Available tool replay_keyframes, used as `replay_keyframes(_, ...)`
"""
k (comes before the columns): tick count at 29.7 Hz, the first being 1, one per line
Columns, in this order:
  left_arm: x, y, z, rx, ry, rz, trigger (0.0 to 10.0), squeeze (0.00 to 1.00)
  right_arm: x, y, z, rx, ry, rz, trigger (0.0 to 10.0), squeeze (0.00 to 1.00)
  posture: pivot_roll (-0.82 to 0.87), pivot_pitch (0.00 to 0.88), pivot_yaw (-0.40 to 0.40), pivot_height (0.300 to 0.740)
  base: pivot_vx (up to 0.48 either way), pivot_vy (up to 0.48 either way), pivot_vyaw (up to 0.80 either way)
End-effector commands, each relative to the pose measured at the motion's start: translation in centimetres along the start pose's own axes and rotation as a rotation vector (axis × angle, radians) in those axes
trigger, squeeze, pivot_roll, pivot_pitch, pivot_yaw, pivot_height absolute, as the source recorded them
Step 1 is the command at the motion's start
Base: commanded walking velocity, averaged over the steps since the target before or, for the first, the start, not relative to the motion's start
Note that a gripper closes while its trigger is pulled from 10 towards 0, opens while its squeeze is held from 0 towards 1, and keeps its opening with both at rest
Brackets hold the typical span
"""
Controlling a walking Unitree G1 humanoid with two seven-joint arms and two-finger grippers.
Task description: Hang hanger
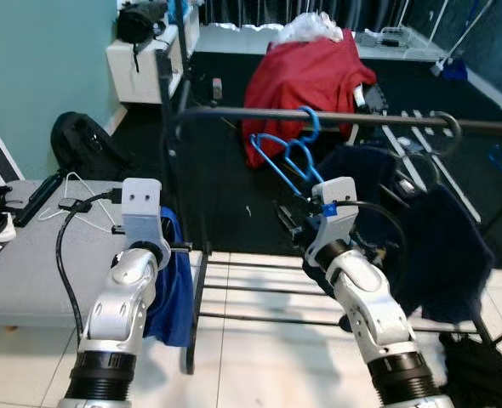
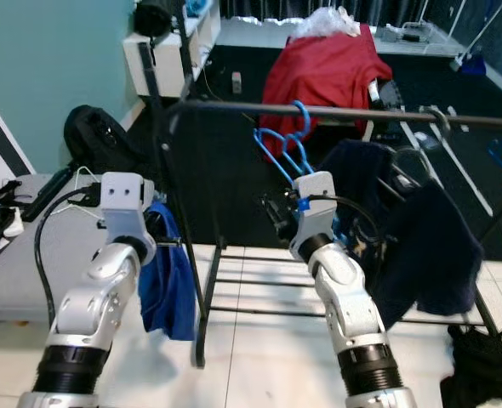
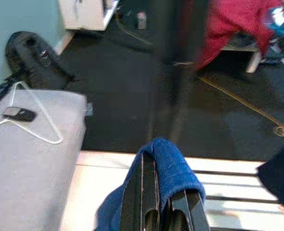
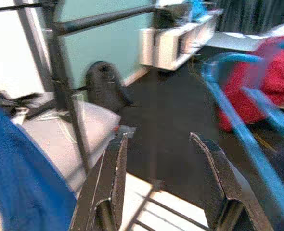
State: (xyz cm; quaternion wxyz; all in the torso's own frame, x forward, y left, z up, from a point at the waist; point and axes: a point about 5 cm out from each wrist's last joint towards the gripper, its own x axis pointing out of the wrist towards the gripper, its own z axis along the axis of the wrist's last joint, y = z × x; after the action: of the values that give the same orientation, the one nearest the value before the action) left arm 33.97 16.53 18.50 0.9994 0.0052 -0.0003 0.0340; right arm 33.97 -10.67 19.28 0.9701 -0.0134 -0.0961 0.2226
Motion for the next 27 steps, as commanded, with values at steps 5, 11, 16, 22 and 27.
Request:
replay_keyframes(5,-0.3,-0.2,-0.2,0.016,-0.007,-0.028,10.0,0.0,-0.6,-0.2,-0.7,-0.021,0.021,-0.011,10.0,0.0,-0.02,0.156,-0.028,0.74,0.205,0.0,0.0)
replay_keyframes(11,-0.2,-0.4,-0.2,0.041,-0.016,-0.045,10.0,0.0,-0.7,0.3,-0.8,-0.011,0.029,-0.005,10.0,0.0,-0.02,0.172,-0.026,0.74,0.0,0.0,0.0)
replay_keyframes(16,-0.3,-0.5,-0.1,0.047,-0.02,-0.053,10.0,0.0,-0.8,0.3,-0.7,-0.006,0.032,-0.035,10.0,0.0,-0.03,0.171,-0.027,0.74,0.0,0.0,0.0)
replay_keyframes(22,-0.3,-0.8,0.3,0.071,-0.048,-0.075,10.0,0.0,-0.9,-1.1,0.3,-0.154,-0.035,-0.173,10.0,0.0,-0.03,0.177,-0.022,0.74,0.0,0.0,0.0)
replay_keyframes(27,-0.3,-1.5,0.6,0.079,-0.06,-0.116,10.0,0.0,-0.9,-2.1,1.7,-0.179,-0.107,-0.218,10.0,1.0,-0.03,0.189,-0.026,0.74,0.0,0.0,0.0)
